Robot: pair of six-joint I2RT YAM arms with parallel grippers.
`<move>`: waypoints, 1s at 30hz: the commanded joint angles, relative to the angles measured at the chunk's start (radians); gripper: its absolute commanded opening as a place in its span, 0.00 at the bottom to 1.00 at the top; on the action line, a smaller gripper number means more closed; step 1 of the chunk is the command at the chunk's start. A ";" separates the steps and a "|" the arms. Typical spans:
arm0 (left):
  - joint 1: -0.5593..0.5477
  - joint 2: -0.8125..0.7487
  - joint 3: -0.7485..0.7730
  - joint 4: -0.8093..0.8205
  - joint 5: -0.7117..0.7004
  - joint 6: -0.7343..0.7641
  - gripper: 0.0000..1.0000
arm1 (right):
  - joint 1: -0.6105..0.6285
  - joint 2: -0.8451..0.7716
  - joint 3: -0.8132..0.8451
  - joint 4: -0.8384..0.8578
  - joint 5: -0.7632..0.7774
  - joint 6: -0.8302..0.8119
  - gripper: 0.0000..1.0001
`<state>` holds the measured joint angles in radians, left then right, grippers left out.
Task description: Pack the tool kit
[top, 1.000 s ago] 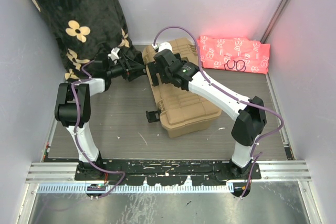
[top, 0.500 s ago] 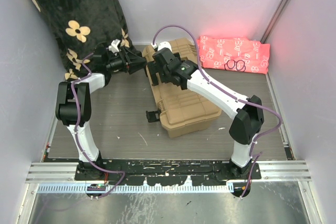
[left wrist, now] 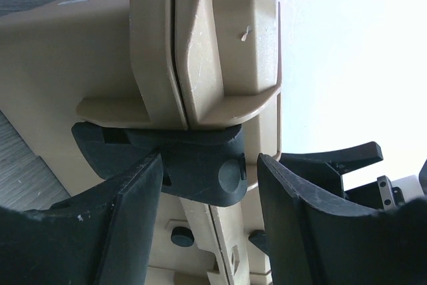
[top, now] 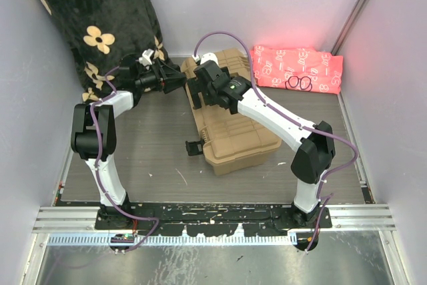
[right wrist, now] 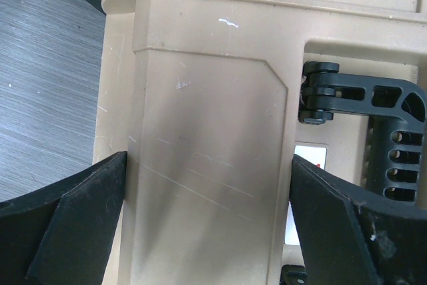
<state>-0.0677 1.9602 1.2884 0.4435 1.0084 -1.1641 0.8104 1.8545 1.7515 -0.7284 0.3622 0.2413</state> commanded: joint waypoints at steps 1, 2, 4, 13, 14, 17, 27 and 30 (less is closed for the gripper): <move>-0.017 -0.038 0.074 0.105 0.012 -0.022 0.58 | 0.050 0.147 -0.123 -0.430 -0.304 0.016 0.85; -0.017 -0.039 0.077 0.109 0.012 -0.025 0.58 | 0.050 0.149 -0.121 -0.431 -0.305 0.016 0.85; -0.017 -0.043 0.078 0.116 0.010 -0.032 0.56 | 0.050 0.149 -0.120 -0.431 -0.307 0.018 0.85; -0.014 -0.080 0.070 0.126 0.021 -0.038 0.33 | 0.050 0.141 -0.127 -0.431 -0.311 0.022 0.85; -0.012 -0.082 0.071 0.126 0.021 -0.038 0.30 | 0.050 0.140 -0.128 -0.429 -0.312 0.024 0.85; -0.009 -0.090 0.070 0.126 0.022 -0.040 0.23 | 0.050 0.137 -0.131 -0.424 -0.315 0.027 0.85; 0.003 -0.127 0.086 0.126 0.026 -0.060 0.14 | 0.050 0.125 -0.146 -0.421 -0.318 0.030 0.85; 0.007 -0.141 0.106 0.111 0.032 -0.059 0.12 | 0.050 0.124 -0.146 -0.419 -0.318 0.029 0.85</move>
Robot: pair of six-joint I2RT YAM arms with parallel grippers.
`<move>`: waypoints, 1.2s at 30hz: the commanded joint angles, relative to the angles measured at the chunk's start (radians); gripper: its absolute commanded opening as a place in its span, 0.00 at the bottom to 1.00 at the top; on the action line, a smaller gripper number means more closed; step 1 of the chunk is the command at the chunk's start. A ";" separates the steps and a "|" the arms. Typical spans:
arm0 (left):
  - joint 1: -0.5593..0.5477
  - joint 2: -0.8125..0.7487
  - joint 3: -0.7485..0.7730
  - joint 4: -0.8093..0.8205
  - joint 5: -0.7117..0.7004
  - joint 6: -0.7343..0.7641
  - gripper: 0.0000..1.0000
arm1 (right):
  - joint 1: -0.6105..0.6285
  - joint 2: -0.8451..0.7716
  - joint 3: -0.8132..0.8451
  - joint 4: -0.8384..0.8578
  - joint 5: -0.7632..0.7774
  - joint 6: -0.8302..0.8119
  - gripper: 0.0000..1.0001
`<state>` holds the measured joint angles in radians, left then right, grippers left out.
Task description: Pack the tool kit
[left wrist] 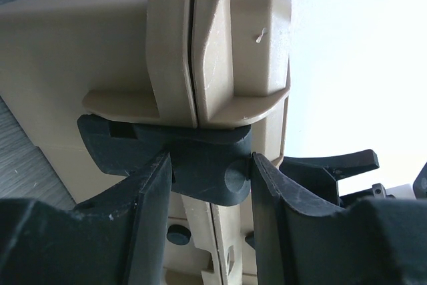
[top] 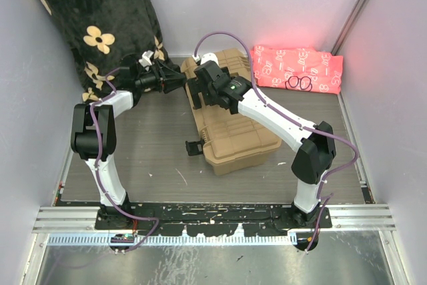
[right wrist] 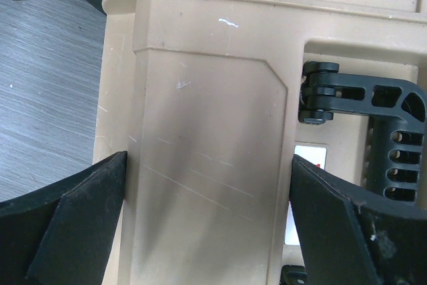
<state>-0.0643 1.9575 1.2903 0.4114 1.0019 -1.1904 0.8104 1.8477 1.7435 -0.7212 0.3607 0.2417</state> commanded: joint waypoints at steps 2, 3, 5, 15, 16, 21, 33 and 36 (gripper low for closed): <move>0.006 -0.140 0.115 0.131 0.047 -0.028 0.11 | 0.050 0.133 -0.137 -0.425 -0.318 0.028 0.85; 0.007 -0.142 0.117 0.125 0.053 -0.024 0.10 | 0.050 0.134 -0.135 -0.425 -0.318 0.028 0.85; 0.011 -0.145 0.124 0.112 0.066 -0.019 0.08 | 0.051 0.136 -0.132 -0.426 -0.319 0.027 0.85; 0.067 -0.167 0.152 0.011 0.141 0.055 0.00 | 0.050 0.140 -0.134 -0.418 -0.326 0.026 0.85; 0.069 -0.173 0.154 0.000 0.145 0.062 0.00 | 0.050 0.142 -0.132 -0.418 -0.327 0.025 0.85; 0.080 -0.202 0.145 -0.081 0.165 0.132 0.14 | 0.051 0.154 -0.120 -0.419 -0.328 0.022 0.85; 0.077 -0.223 0.019 0.035 0.159 0.062 0.47 | 0.050 0.184 -0.085 -0.429 -0.338 0.012 0.85; 0.078 -0.238 0.018 0.030 0.174 0.065 0.47 | 0.050 0.186 -0.081 -0.431 -0.338 0.013 0.85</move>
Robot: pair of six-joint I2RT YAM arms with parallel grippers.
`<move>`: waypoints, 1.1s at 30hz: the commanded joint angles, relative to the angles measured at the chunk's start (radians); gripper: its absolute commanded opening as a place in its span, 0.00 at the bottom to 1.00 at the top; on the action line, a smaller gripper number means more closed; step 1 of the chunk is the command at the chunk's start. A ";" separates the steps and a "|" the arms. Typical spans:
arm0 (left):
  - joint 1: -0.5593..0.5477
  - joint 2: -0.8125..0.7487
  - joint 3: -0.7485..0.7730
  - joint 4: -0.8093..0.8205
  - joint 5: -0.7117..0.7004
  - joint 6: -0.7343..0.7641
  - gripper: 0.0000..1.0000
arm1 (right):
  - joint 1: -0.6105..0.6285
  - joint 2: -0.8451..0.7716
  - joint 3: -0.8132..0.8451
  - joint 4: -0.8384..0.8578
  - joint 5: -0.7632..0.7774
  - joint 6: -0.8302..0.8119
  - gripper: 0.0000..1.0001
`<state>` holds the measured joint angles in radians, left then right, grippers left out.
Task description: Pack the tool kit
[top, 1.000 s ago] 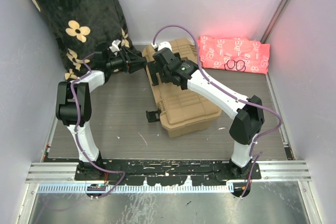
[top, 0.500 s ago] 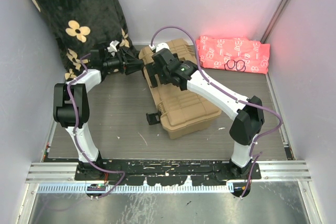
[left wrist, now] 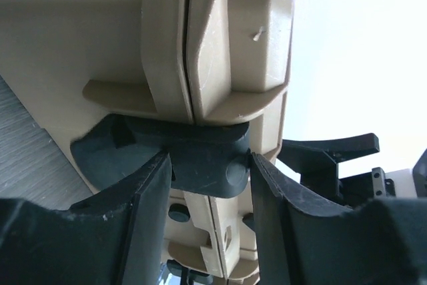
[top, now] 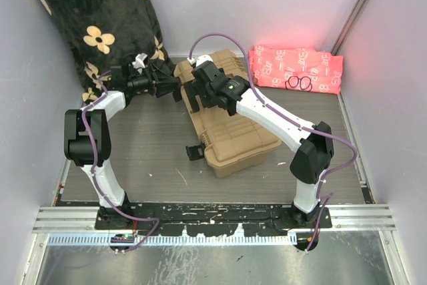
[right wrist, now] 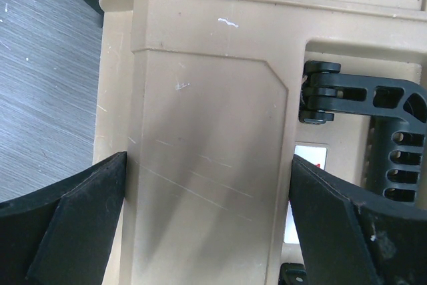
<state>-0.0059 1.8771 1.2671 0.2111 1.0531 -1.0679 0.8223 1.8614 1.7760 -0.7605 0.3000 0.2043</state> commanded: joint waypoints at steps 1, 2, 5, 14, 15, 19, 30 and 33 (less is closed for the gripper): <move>0.020 -0.162 0.042 0.227 0.127 -0.052 0.47 | 0.038 0.172 -0.115 -0.392 -0.278 0.050 0.85; 0.021 -0.167 0.044 0.217 0.131 -0.047 0.46 | 0.038 0.172 -0.115 -0.392 -0.278 0.051 0.85; 0.020 -0.176 0.057 0.188 0.139 -0.025 0.46 | 0.038 0.171 -0.120 -0.387 -0.280 0.053 0.85; 0.024 -0.181 0.071 0.081 0.130 0.057 0.47 | 0.038 0.167 -0.129 -0.375 -0.287 0.058 0.85; 0.027 -0.191 0.068 0.042 0.125 0.080 0.47 | 0.038 0.165 -0.133 -0.374 -0.288 0.059 0.85; 0.071 -0.242 0.043 -0.112 0.094 0.207 0.54 | 0.038 0.148 -0.160 -0.367 -0.288 0.062 0.86; 0.098 -0.303 -0.138 -0.221 0.035 0.383 0.66 | 0.038 0.154 -0.158 -0.365 -0.300 0.051 0.86; 0.098 -0.285 -0.172 -0.209 0.012 0.405 0.69 | 0.038 0.153 -0.161 -0.366 -0.301 0.050 0.86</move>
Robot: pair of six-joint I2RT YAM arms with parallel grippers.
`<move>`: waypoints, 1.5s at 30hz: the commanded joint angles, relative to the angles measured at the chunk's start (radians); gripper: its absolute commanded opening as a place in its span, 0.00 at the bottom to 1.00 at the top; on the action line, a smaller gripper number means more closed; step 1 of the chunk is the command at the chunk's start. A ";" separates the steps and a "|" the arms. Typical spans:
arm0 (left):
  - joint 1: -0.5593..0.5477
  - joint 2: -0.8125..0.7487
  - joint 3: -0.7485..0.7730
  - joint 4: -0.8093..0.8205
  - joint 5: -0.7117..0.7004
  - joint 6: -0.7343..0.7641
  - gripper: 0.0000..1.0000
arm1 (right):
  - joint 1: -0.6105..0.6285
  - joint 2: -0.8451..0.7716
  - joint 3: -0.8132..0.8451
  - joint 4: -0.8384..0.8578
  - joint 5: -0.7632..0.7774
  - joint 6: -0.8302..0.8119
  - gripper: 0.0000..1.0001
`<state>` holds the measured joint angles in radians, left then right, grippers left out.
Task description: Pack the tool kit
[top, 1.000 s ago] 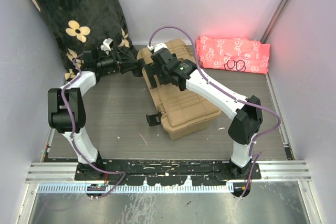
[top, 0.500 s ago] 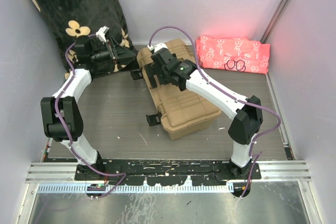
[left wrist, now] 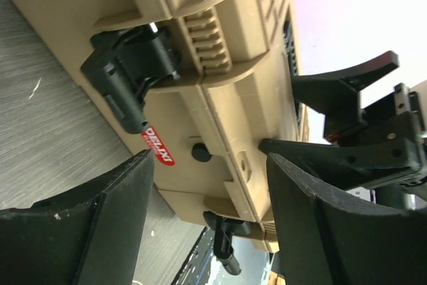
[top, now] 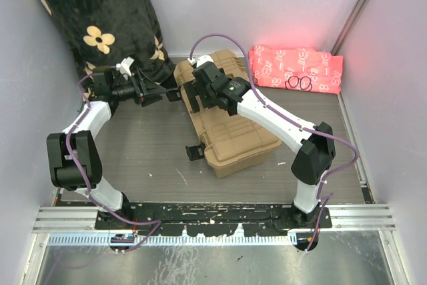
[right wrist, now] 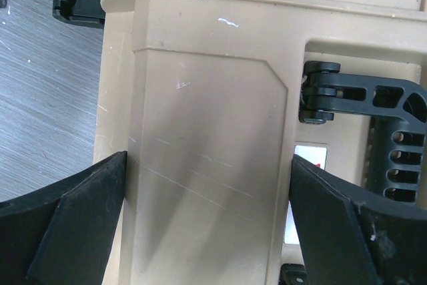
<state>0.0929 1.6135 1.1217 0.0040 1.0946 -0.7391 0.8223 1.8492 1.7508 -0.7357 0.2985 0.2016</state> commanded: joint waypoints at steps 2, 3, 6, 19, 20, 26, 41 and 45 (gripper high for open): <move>-0.002 0.005 -0.053 0.081 -0.036 0.042 0.70 | 0.038 0.163 -0.143 -0.387 -0.302 0.052 0.86; -0.002 0.020 -0.064 0.132 -0.037 0.006 0.70 | 0.038 0.162 -0.144 -0.388 -0.304 0.051 0.86; -0.002 0.066 -0.081 0.247 -0.044 -0.084 0.71 | 0.038 0.161 -0.145 -0.392 -0.305 0.054 0.86; -0.088 0.217 -0.052 0.587 -0.096 -0.343 0.71 | 0.039 0.166 -0.119 -0.415 -0.299 0.054 0.86; -0.095 0.222 -0.048 0.588 -0.100 -0.348 0.71 | 0.039 0.166 -0.117 -0.418 -0.297 0.056 0.86; -0.126 0.253 -0.052 0.629 -0.110 -0.379 0.71 | 0.039 0.158 -0.130 -0.418 -0.295 0.057 0.86; -0.132 0.233 -0.032 0.734 -0.117 -0.496 0.69 | 0.039 0.166 -0.137 -0.412 -0.301 0.048 0.86; -0.131 0.223 -0.019 0.731 -0.119 -0.506 0.69 | 0.039 0.172 -0.136 -0.408 -0.306 0.049 0.86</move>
<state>-0.0364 1.8923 1.0473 0.6464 0.9787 -1.2232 0.8223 1.8500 1.7542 -0.7391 0.2962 0.2008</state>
